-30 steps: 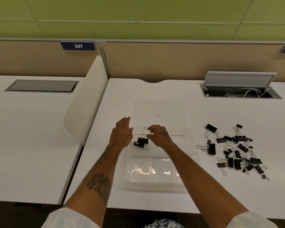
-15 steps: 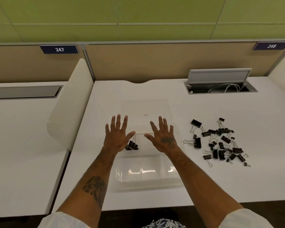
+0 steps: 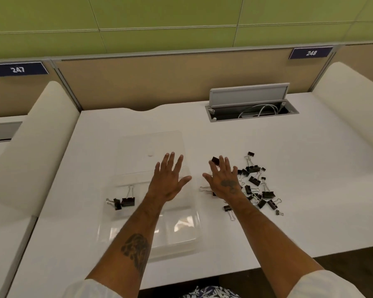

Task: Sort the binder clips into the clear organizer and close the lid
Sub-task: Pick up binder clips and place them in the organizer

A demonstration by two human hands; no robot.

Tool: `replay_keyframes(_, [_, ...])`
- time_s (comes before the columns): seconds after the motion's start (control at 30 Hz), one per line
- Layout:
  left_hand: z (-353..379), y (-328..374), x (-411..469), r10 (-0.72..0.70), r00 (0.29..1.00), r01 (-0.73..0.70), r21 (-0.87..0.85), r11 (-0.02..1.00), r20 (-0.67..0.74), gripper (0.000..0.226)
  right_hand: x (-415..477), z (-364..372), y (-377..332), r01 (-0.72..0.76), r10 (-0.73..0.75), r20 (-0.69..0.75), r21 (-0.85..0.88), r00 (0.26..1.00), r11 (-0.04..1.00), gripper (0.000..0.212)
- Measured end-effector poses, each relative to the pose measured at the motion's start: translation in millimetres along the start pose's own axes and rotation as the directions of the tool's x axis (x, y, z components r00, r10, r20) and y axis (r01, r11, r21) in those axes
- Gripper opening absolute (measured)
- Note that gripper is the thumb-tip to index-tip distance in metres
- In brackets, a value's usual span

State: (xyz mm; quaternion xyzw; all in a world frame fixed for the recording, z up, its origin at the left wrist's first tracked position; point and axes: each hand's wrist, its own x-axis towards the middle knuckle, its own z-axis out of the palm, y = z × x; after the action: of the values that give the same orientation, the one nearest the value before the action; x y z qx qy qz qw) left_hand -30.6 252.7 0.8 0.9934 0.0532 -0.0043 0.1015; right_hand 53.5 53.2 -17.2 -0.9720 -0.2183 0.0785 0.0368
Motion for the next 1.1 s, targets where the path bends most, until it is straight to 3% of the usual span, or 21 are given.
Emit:
replay_keyframes(0.27, [31, 81, 33, 0.197, 0.964, -0.204, 0.022, 0.979, 0.177, 0.071, 44, 15, 68, 0.034, -0.034, 0.093, 0.006, 0.995, 0.999, 0.055])
replay_keyframes(0.47, [52, 106, 41, 0.175, 0.928, -0.18, -0.015, 0.984, 0.328, 0.073, 79, 12, 67, 0.187, -0.188, 0.097, 0.024, 0.977, 0.982, 0.057])
replay_keyframes(0.7, [57, 115, 41, 0.151, 0.94, -0.161, 0.007, 0.987, 0.307, 0.075, 95, 14, 63, 0.293, -0.284, 0.148, -0.045, 0.947, 0.955, 0.06])
replay_keyframes(0.93, [61, 122, 48, 0.159, 0.945, -0.168, 0.007, 0.986, 0.285, 0.07, 93, 11, 66, 0.246, -0.247, 0.042, 0.032, 0.968, 0.969, 0.042])
replay_keyframes(1.1, [62, 120, 52, 0.189, 0.945, -0.167, -0.103, 0.981, 0.266, 0.074, 90, 3, 78, 0.105, -0.116, 0.029, 0.26, 0.993, 0.96, 0.028])
